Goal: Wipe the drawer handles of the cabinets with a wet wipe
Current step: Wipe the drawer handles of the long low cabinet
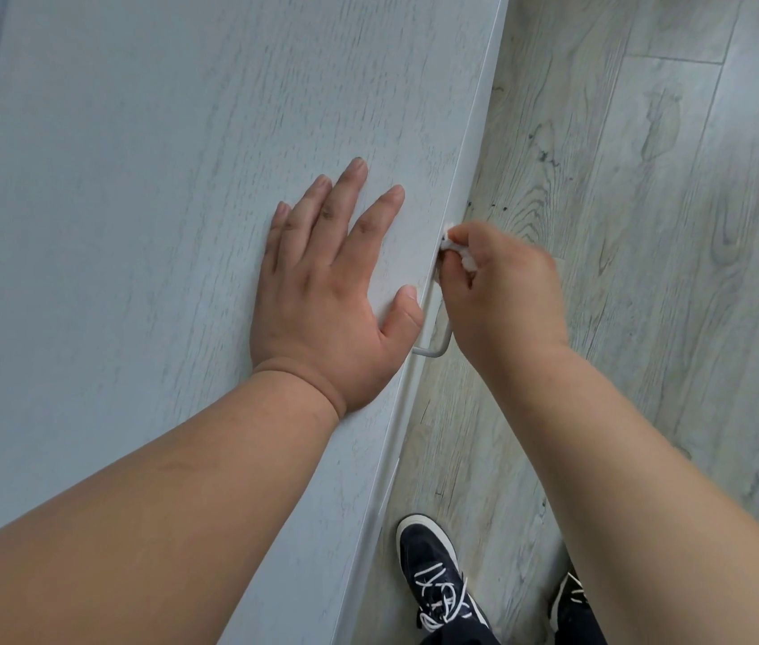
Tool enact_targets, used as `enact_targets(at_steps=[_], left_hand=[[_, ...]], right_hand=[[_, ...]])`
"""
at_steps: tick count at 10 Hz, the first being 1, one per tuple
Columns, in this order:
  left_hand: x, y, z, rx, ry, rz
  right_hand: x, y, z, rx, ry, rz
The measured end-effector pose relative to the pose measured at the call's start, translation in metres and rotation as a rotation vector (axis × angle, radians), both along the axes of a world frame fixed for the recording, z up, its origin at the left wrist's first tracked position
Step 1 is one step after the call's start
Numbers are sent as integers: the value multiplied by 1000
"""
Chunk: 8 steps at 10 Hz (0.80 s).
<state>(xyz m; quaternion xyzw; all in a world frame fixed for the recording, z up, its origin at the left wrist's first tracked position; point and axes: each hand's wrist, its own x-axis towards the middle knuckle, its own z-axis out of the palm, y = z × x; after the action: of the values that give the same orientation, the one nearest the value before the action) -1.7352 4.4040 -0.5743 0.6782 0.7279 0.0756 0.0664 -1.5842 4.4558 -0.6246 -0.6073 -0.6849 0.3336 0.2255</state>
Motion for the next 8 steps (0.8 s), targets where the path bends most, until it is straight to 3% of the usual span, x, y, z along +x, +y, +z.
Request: enact_targets(at_steps=[1, 5, 7, 8], left_hand=[[1, 0, 0, 0, 0, -2], [-1, 0, 0, -1, 11, -5], [0, -1, -1, 9, 11, -5], [0, 0, -1, 8, 16, -7]], right_hand=[[0, -3, 2, -32, 80, -71], [-12, -9, 12, -397, -146, -209], [-9, -2, 14, -258, -206, -48], [-11, -3, 13, -273, -195, -76]])
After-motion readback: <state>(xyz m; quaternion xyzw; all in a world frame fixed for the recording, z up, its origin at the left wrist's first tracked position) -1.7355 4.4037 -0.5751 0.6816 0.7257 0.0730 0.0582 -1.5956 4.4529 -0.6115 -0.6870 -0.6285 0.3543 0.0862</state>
